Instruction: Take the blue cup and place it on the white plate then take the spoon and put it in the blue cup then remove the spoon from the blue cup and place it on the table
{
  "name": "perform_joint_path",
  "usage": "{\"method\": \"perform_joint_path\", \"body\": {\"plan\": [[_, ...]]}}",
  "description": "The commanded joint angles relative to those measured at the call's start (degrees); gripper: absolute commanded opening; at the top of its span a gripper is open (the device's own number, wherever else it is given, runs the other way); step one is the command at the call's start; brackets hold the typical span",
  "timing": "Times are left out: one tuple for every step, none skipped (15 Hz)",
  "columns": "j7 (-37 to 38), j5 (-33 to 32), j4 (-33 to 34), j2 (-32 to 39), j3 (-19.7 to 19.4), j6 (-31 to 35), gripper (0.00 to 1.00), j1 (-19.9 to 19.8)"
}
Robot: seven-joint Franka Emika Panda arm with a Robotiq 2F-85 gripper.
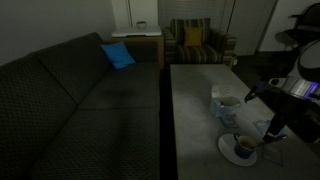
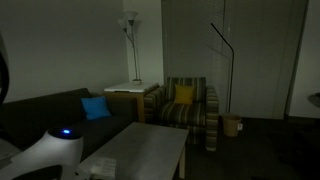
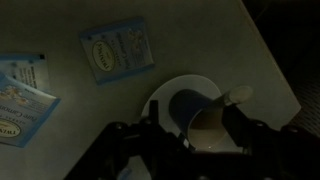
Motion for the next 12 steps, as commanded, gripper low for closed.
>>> {"method": "perform_joint_path", "body": {"plan": [[-0.1,0.2,-1.0,-1.2,0.2,-0.7,0.47,-0.4],[0.0,0.2,-1.0,-1.2,0.2,-0.7,0.41,-0.3],[0.0,0.2,-1.0,-1.2,0.2,-0.8,0.40,-0.3],[0.1,0.3,-0.9,-1.1,0.1,-1.1,0.42,-0.2],[0.1,0.3,-0.9,-1.1,0.2,-1.2,0.51,-0.2],[0.2,0.3,-1.0,-1.2,0.1,-1.3,0.66,0.0],[0.4,0.3,-1.0,-1.3,0.0,-1.5,0.68,0.1],[0.5,0.3,-0.9,-1.3,0.0,-1.7,0.73,0.3],[0.7,0.3,-0.8,-1.4,-0.2,-2.2,0.81,0.6],[0.9,0.3,-0.7,-1.5,-0.3,-2.8,0.87,0.9],[1.0,0.3,-0.6,-1.6,-0.3,-3.5,0.95,1.0],[0.9,0.3,-0.5,-1.6,-0.3,-4.5,0.99,1.1]]}}
